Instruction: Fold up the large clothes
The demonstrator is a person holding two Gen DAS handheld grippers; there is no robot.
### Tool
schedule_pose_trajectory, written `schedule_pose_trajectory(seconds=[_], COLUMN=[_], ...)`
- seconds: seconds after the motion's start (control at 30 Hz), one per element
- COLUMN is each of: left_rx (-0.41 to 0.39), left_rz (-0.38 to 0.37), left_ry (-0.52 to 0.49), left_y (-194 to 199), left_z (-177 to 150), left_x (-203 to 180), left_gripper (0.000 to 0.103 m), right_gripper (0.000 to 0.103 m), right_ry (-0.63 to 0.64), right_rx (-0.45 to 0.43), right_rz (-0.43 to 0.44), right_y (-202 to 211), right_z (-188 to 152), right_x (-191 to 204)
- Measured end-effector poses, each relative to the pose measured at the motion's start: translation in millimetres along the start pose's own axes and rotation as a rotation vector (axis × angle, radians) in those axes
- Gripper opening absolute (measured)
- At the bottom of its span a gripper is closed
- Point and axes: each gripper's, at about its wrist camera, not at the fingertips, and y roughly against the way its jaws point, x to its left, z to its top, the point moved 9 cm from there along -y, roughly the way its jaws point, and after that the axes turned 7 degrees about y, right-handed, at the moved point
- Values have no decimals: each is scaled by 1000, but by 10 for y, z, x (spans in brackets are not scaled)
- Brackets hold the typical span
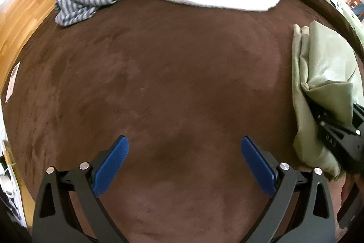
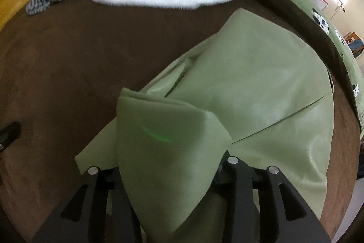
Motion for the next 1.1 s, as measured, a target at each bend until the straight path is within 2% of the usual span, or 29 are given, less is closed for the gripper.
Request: schedule_pose_trajectory(seconds=[0.07,0.1,0.17,0.2,0.23,0.27,0.4,0.5,0.67,0.77,0.87,0.93,0.97,1.03,1.1], left_rx=[3,4,4,6,8,9,2,-12,-42,-64,-82,-91,-92,-96,-99], left_rz=[8,12,16,19,20,24,61,63,8,-54,-142,-189,-210,-266,-302], left_ry=[8,17,34,46,49,49,21,35,40,13,-21,-61,-77,-107,-125], left_y=[8,18,56,70,71,85,173,262,446,591,734,799,819,879,929], left_z=[-45,-70,-121,-142,-149,-163,-168,-116,11,120,239,267,284,309,321], left_x=[84,142,232,288,317,348,476,552,399,114,-260,-562,-703,-1038,-1320], left_gripper=[96,96,96,96,96,96,96,96,96,96,96,96,96,96,96], right_gripper=[40,45,69,88,94,94,94,93,93,92,79,65,63,50,41], right_ry=[-18,-34,-64,-55,-38,-25,-68,-85,-81,-74,-55,-49,-53,-60,-70], right_rx=[10,6,-50,-101,-139,-169,-254,-293,-319,-337,-339,-336,-329,-313,-295], right_rz=[0,19,83,117,125,120,209,235,268,275,267,241,227,212,200], right_y=[1,33,153,271,378,469,809,1052,1428,1618,1684,1692,1670,1614,1555], right_z=[0,11,52,83,102,112,91,78,87,128,138,119,107,64,28], right_x=[1,4,28,89,145,194,284,247,22,-212,-453,-674,-807,-962,-1173])
